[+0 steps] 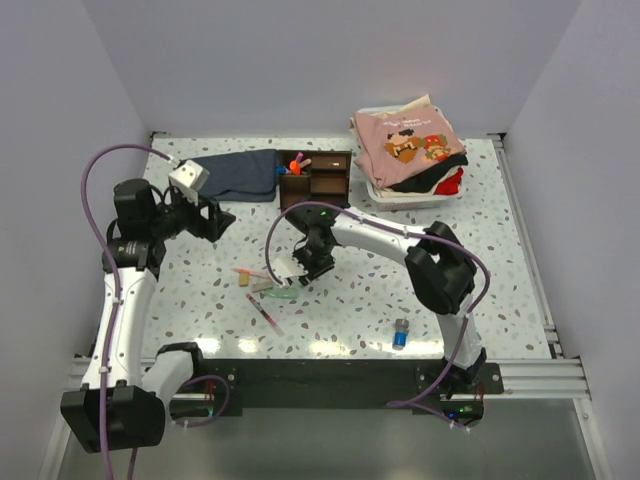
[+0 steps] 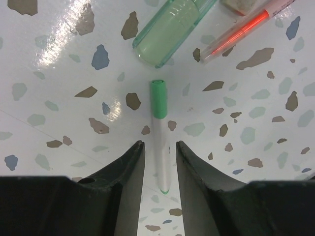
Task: Sort the stationery into containers
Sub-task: Pick up the pen from the center of the board.
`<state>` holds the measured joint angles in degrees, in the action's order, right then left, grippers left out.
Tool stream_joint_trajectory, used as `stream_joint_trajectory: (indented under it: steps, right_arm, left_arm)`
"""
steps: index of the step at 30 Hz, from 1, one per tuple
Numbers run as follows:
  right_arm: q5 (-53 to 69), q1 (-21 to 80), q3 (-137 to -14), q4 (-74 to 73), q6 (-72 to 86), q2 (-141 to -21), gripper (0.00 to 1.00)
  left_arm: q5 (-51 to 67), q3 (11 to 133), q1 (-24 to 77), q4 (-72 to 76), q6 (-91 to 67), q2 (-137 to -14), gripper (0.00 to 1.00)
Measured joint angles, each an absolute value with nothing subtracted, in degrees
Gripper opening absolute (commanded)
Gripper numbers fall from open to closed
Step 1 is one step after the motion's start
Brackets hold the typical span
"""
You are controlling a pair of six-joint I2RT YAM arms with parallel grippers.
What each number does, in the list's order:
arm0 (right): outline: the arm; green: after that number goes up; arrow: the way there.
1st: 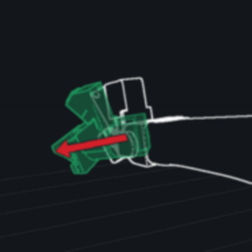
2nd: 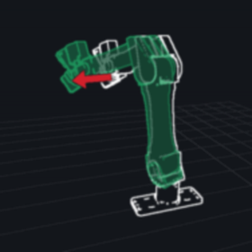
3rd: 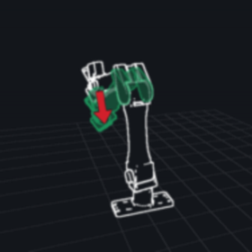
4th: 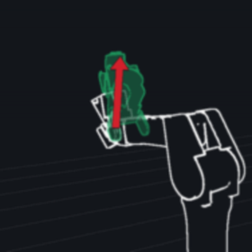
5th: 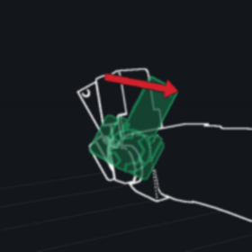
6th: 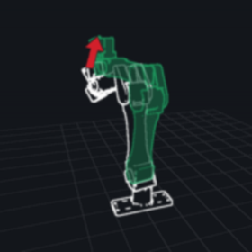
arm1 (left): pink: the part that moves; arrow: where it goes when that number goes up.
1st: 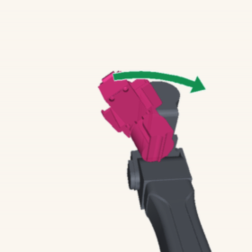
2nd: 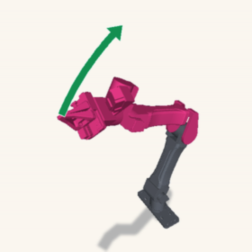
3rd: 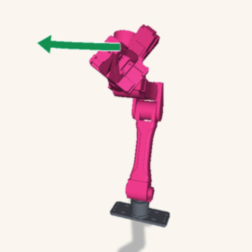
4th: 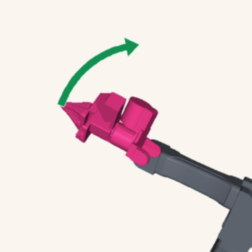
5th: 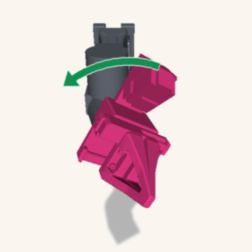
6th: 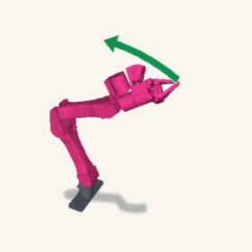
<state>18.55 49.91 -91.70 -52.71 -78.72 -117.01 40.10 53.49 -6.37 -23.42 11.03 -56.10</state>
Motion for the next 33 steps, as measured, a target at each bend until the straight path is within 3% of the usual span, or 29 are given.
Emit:
stream_joint_trajectory:
  steps: [10, 13, 14, 15, 20, 28, 33]
  right_arm:
    - [18.48, 49.80, -92.16, -51.70, -78.46, -121.67, 0.37]
    - [18.48, 49.76, -92.97, -50.76, -78.24, -122.26, 0.25]
    - [18.48, 49.76, -93.30, -50.89, -78.06, -122.50, 0.14]
    - [18.46, 49.76, -93.43, -50.89, -77.97, -122.54, 0.10]
    - [17.87, 49.76, -92.44, -49.21, -77.25, -122.21, 0.00]
    - [18.76, 48.82, -90.35, -46.30, -71.96, -120.18, 0.00]
    - [28.38, 42.94, -105.54, -49.28, -59.51, -121.21, 0.00]
  left_arm:
    - [40.32, 53.49, -6.39, -23.11, 10.57, -57.47, 0.78]
    - [40.40, 53.49, -6.70, -22.85, 10.09, -57.89, 0.78]
    - [40.45, 53.49, -6.76, -22.79, 10.07, -57.98, 0.78]
    - [40.45, 53.49, -6.81, -22.76, 10.04, -58.08, 0.78]
    - [40.51, 53.49, -6.96, -22.70, 10.04, -58.54, 0.78]
    - [40.53, 53.52, -7.05, -21.50, 10.00, -60.23, 0.78]
    - [40.58, 54.08, -7.05, -20.23, 9.28, -62.39, 0.78]
